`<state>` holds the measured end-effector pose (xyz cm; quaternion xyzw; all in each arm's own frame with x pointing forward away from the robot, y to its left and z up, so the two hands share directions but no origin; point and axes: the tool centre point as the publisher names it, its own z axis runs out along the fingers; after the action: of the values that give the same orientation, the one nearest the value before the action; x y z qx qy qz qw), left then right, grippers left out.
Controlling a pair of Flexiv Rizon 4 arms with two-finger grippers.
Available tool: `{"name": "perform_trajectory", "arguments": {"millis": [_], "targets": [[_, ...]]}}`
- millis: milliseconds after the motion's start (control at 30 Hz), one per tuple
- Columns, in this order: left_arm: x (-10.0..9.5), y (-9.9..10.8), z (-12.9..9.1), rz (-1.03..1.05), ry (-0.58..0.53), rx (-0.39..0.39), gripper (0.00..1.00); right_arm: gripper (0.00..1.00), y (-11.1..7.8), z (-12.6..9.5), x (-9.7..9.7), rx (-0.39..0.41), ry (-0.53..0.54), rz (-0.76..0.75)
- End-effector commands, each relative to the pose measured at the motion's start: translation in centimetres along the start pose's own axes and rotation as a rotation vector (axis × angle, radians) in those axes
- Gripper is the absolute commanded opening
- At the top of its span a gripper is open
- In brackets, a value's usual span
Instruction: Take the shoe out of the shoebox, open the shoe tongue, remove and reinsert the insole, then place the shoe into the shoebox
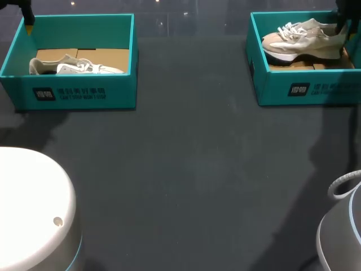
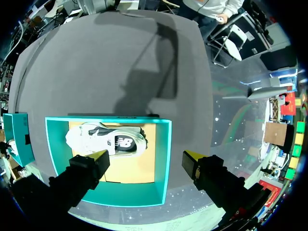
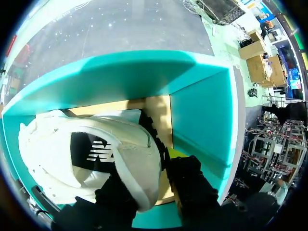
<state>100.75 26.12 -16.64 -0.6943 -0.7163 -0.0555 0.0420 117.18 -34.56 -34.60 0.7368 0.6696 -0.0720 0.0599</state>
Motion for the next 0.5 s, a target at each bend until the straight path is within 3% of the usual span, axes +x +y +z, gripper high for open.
{"name": "perform_trajectory", "arguments": {"millis": [33,500], "targets": [[0.0,-0.1,0.0,0.0,0.001,-0.002,1.0,0.0,0.3,-1.5,-0.5,0.016,-0.013,0.003],[0.0,-0.1,0.0,0.0,0.001,-0.002,1.0,0.0,0.0,-5.0,-2.4,-0.018,-0.073,0.013]]}}
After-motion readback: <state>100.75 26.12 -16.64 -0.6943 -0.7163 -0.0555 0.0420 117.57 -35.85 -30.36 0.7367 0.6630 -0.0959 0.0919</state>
